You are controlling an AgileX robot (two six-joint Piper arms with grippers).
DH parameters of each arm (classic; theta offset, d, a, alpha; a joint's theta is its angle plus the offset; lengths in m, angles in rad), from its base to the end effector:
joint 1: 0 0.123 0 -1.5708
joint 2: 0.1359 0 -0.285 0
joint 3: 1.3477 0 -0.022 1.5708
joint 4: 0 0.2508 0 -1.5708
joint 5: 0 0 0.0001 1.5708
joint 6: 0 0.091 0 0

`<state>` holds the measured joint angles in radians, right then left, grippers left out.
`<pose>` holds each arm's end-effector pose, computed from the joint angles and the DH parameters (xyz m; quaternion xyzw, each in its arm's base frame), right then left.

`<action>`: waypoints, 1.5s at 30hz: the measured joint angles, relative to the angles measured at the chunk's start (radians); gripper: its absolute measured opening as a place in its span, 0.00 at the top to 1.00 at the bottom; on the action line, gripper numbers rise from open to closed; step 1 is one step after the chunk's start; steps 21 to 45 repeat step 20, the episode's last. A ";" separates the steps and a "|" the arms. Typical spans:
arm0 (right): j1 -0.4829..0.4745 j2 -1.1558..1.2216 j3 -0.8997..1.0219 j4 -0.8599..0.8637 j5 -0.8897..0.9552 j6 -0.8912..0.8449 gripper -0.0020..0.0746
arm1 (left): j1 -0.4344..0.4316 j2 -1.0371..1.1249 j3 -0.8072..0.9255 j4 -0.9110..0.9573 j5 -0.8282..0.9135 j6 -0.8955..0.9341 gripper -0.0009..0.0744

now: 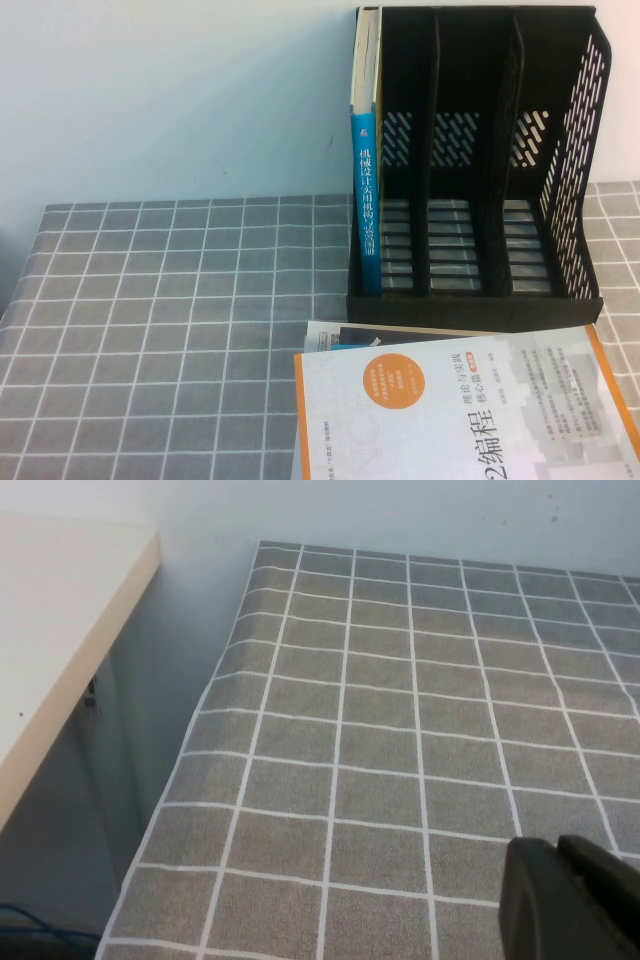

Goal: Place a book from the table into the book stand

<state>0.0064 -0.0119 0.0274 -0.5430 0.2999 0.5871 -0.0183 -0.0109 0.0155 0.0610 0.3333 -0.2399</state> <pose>0.0542 -0.0136 0.1813 0.0710 0.7661 -0.0365 0.6378 0.0535 0.0008 0.1785 -0.0708 0.7866 -0.0536 0.6111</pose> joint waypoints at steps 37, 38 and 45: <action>-0.107 0.000 -0.003 0.396 0.032 -0.570 0.98 | 0.000 0.000 0.000 0.000 0.001 -0.003 0.99; -0.107 0.000 -0.003 0.396 0.032 -0.570 0.98 | 0.000 0.000 0.000 0.000 0.001 -0.003 0.99; -0.107 0.000 -0.003 0.396 0.032 -0.570 0.98 | 0.000 0.000 0.000 0.000 0.001 -0.003 0.99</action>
